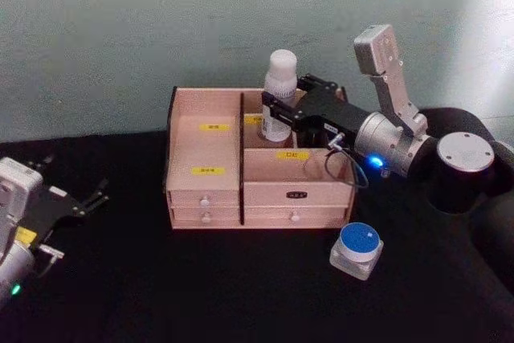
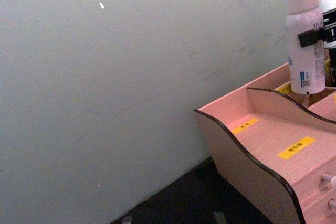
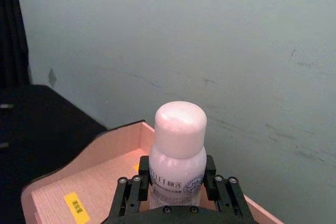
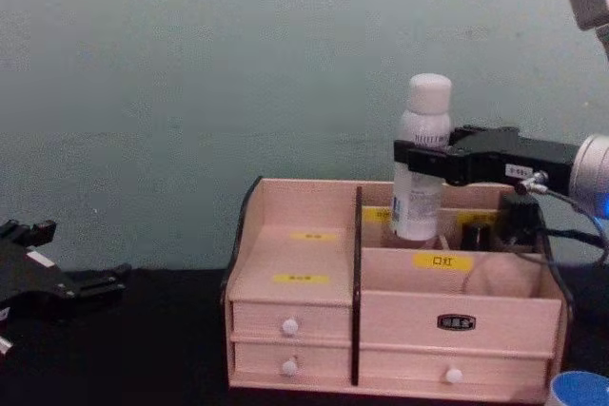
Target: Pick up the facial cleanser and watermelon frost from the table and place them into the tiered storage box.
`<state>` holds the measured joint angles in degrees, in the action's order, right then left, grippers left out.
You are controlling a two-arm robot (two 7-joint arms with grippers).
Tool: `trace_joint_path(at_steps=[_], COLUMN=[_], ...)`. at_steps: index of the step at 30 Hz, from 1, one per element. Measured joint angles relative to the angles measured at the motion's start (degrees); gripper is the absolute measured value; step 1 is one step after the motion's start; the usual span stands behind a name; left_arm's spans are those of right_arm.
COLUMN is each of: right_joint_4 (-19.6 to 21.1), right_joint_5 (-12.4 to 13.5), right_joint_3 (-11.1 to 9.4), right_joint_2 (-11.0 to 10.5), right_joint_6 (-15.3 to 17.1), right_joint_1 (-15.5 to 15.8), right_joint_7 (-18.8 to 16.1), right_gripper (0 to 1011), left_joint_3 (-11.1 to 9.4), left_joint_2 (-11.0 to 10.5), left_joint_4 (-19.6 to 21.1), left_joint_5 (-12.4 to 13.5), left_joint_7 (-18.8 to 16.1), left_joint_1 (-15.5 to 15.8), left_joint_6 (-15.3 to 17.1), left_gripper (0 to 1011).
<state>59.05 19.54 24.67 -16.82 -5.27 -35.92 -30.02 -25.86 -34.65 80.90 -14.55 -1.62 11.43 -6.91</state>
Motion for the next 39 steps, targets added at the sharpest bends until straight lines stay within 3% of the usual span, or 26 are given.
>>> trace_joint_path(at_steps=[13,39], right_joint_4=[-3.61,-6.75], right_joint_5=[-0.91,-1.85], right_joint_3=[-0.34,0.47], right_joint_2=[1.17,1.63], right_joint_6=[0.76,3.45], right_joint_1=[-1.06,-1.92], right_joint_7=[-1.03,-2.87], right_gripper=[594,594], left_joint_3=[0.00,0.00], left_joint_2=[0.00,0.00], left_joint_4=[0.00,0.00], left_joint_5=[0.00,0.00], left_joint_7=[0.00,0.00], left_joint_1=[0.00,0.00], left_joint_6=[0.00,0.00], left_gripper=[1001,1001])
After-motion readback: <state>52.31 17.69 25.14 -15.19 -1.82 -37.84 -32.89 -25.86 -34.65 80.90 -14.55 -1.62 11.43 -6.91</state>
